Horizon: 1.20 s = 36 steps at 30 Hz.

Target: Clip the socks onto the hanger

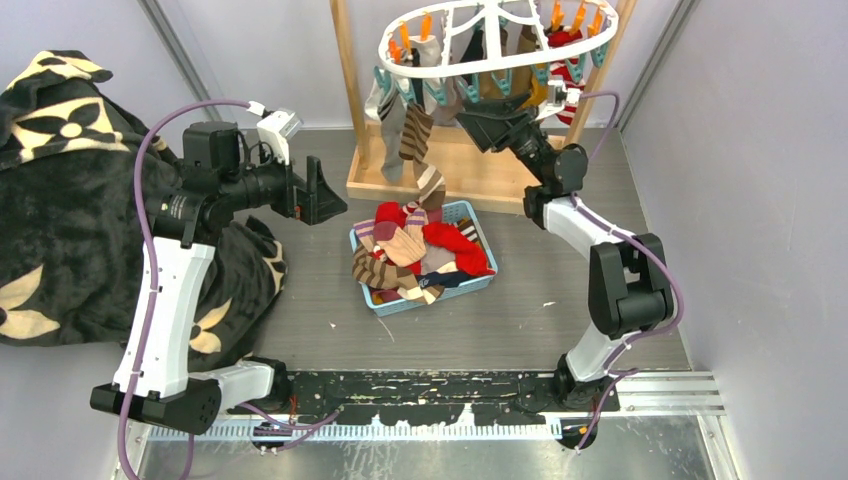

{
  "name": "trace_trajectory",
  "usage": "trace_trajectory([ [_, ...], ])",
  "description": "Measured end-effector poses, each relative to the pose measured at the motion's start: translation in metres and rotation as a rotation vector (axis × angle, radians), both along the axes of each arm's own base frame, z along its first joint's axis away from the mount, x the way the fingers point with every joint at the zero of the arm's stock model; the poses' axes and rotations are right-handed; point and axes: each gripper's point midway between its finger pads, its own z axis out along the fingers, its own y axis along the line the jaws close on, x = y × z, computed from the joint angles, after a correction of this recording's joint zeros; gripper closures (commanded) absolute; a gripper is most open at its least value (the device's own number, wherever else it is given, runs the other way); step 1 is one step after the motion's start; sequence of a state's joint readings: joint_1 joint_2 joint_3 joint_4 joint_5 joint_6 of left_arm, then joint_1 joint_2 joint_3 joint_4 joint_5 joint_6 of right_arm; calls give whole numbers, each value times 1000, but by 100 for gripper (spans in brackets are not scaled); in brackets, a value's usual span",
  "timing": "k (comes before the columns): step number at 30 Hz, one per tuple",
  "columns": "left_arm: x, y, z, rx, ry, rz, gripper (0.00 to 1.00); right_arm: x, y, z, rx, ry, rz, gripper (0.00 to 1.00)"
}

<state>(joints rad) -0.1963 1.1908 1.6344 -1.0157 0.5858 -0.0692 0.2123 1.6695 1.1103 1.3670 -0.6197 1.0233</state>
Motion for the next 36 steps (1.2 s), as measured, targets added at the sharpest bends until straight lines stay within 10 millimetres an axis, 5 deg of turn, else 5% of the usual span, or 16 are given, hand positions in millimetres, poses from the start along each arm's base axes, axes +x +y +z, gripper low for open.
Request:
trace_trajectory([
  [8,0,0,0,1,1,0,0,3,30,-10,-17,-33,-35,20],
  [24,-4,3,1,23,-5,-4,0,16,31,6,15,-67,-38,29],
  [36,-4,3,0,24,-2,-4,0,12,32,11,20,-75,-14,61],
])
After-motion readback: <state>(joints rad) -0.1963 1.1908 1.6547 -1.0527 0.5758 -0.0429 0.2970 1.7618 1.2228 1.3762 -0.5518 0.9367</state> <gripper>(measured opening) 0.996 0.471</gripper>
